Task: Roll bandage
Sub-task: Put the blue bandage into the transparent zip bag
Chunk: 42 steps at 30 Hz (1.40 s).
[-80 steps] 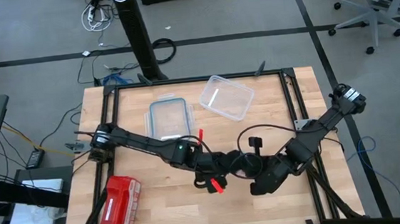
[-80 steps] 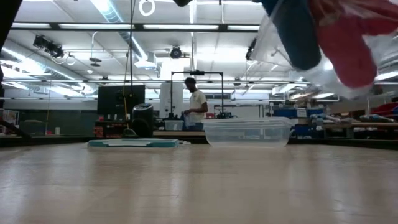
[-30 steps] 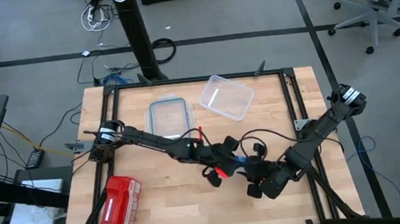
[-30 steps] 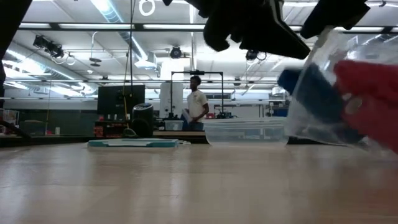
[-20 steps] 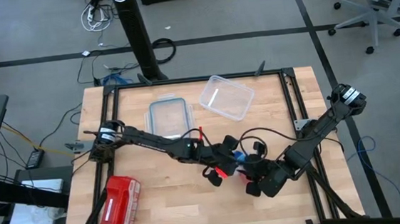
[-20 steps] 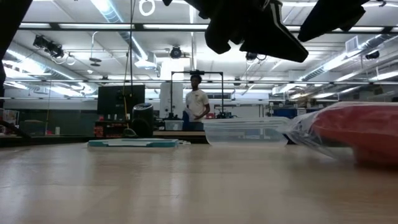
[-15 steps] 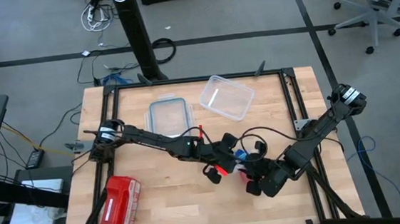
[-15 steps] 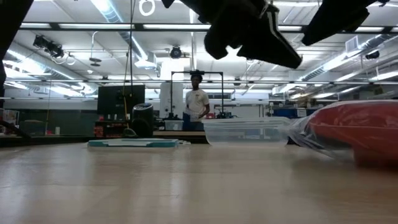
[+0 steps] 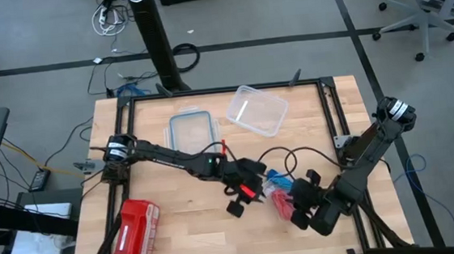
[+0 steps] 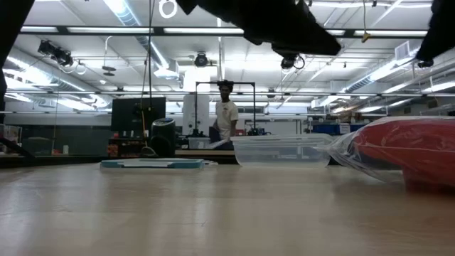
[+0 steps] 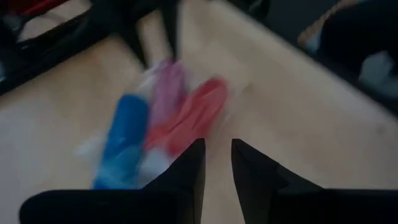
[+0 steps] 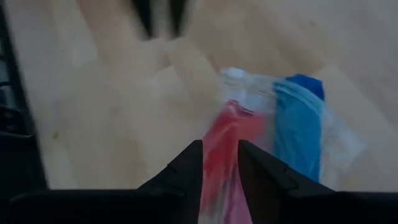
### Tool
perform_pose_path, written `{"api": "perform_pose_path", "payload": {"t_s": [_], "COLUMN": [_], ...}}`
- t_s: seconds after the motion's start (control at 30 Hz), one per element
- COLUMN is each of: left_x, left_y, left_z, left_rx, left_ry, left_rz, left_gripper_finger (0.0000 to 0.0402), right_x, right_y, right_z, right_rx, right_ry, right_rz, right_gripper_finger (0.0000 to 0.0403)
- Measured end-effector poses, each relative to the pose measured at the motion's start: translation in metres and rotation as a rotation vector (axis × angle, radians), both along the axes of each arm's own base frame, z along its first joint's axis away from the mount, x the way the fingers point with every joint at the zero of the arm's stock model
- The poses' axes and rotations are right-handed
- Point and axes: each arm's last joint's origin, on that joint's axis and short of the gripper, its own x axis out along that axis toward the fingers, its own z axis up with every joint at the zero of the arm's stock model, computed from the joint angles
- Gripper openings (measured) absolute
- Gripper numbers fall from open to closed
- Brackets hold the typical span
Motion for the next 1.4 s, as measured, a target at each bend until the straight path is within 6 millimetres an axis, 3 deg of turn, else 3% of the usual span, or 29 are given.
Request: {"api": "perform_pose_path", "payload": {"t_s": [0.17, 0.3, 0.53, 0.93, 1.17, 1.4], "left_x": [-0.003, -0.012, -0.019, -0.037, -0.041, -0.042], "left_y": [-0.020, -0.025, -0.013, -0.020, -0.004, 0.035], "left_z": [-0.013, -0.023, -0.043, -0.044, -0.059, -0.071], "left_rx": [-0.188, -0.290, -0.443, -0.650, -0.692, -0.829], "left_ry": [-0.220, -0.371, -0.254, -0.384, -0.308, -0.173], "left_rz": [-0.007, 0.098, 0.286, 0.193, 0.253, 0.299], "left_gripper_finger": [0.0082, 0.0082, 0.0082, 0.0082, 0.0082, 0.0082], "right_x": [-0.010, -0.016, -0.020, -0.021, -0.018, -0.025], "right_y": [0.001, -0.002, -0.011, -0.016, -0.021, -0.023], "right_z": [-0.015, -0.027, -0.041, -0.040, -0.039, -0.041], "right_rx": [0.007, 0.018, 0.031, -0.003, -0.022, 0.003], "right_ry": [0.039, 0.060, 0.095, 0.101, 0.120, 0.203], "right_rz": [-0.122, -0.195, -0.279, -0.283, -0.280, -0.328], "right_gripper_finger": [0.0095, 0.0094, 0.0095, 0.0094, 0.0094, 0.0088]}}
